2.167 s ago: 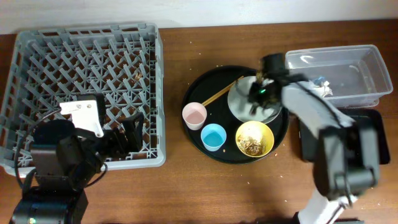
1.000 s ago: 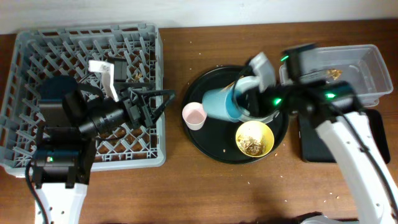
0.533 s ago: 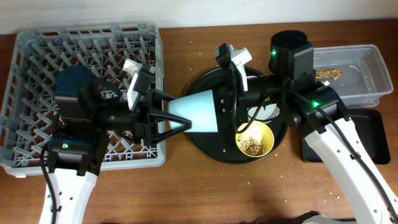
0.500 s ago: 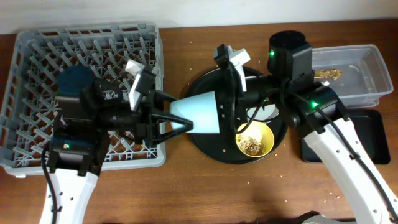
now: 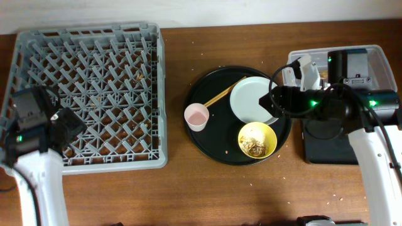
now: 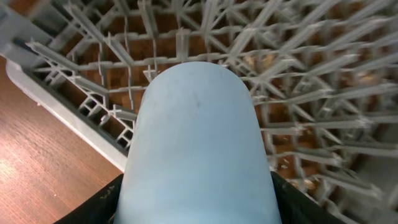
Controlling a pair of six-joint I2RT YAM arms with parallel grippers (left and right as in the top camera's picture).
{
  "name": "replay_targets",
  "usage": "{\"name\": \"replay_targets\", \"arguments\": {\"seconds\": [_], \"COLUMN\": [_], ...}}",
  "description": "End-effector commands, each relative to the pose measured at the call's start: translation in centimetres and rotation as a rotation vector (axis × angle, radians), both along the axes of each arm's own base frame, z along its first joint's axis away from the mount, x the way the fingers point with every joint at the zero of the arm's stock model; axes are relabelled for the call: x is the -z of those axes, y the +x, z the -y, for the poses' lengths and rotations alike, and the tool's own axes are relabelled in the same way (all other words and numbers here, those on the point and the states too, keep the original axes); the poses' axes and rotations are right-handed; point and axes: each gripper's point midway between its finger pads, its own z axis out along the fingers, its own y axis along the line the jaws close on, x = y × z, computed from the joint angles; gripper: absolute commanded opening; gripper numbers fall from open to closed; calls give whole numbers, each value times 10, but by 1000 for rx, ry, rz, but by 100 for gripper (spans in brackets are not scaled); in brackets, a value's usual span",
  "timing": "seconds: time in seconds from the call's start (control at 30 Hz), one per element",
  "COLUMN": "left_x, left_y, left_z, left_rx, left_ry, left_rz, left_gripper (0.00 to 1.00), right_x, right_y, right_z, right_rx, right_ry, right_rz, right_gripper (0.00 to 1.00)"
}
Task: Sort waste into correct bins and load items into the dishwasher rack
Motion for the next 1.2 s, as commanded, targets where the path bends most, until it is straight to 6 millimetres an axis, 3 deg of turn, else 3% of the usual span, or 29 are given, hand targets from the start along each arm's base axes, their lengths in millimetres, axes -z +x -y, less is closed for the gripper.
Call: {"name": "replay_targets", "arguments": {"seconds": [0.0,0.1,0.2,0.23,0.3,0.37,0.4,0.5,0.57,0.6,0.7,0.77,0.8,0.83,0.9,0.93,0.97,1.03,1.07,1.1,1.17], "left_x": [44,63,65,65,66,61,49,25,4,-2,-36,-65,-72,-71,-75,-80,-87,-89,-89,-89,-102], "left_y": [7,19,27,28,30,34,38,42,40,38,49,43,39,35,30,29,30,29,29,29,30], "left_z": [-9,-20,-21,-21,-13,-9,-5,-7,-5,-2,53,113,133,145,170,180,190,193,193,194,204], "left_rx": [-41,-66,-60,-58,-50,-50,-35,-33,-30,-21,372,696,763,792,858,892,928,937,937,939,987], "left_ry": [-51,-82,-87,-91,-135,-185,-228,-224,-228,-241,-335,-415,-448,-463,-523,-563,-600,-614,-614,-618,-683], "left_rz": [-129,-133,-111,-109,-96,-69,-41,-24,-21,-24,71,178,191,175,174,198,232,237,237,239,301], "left_gripper": [39,40,41,46,68,72,80,85,85,85,84,84,85,86,87,92,92,92,92,92,93], "right_x": [0,0,1,1,2,5,12,40,63,69,94,138,161,189,215,223,224,220,217,202,141], "right_y": [-2,-2,-4,-4,-5,-6,-10,-14,-8,-3,36,59,70,80,78,72,70,71,69,69,68], "right_z": [1,1,1,1,1,-4,-19,-52,-89,-97,-119,-137,-136,-132,-136,-140,-143,-141,-138,-136,-140], "right_rx": [2,2,1,1,1,-15,-86,-196,-290,-302,-267,-261,-205,-150,-165,-180,-189,-177,-170,-168,-232], "right_ry": [-18,-18,-19,-19,-19,-16,-28,-113,-139,-136,-127,-131,-165,-202,-214,-226,-235,-229,-223,-186,-2], "right_rz": [5,1,-8,-8,-13,-24,-31,-91,-105,-101,-70,-109,-143,-181,-231,-252,-250,-250,-266,-265,-201], "right_gripper": [78,78,78,78,78,78,78,78,78,77,69,56,47,45,43,43,42,4,4,4,4]}}
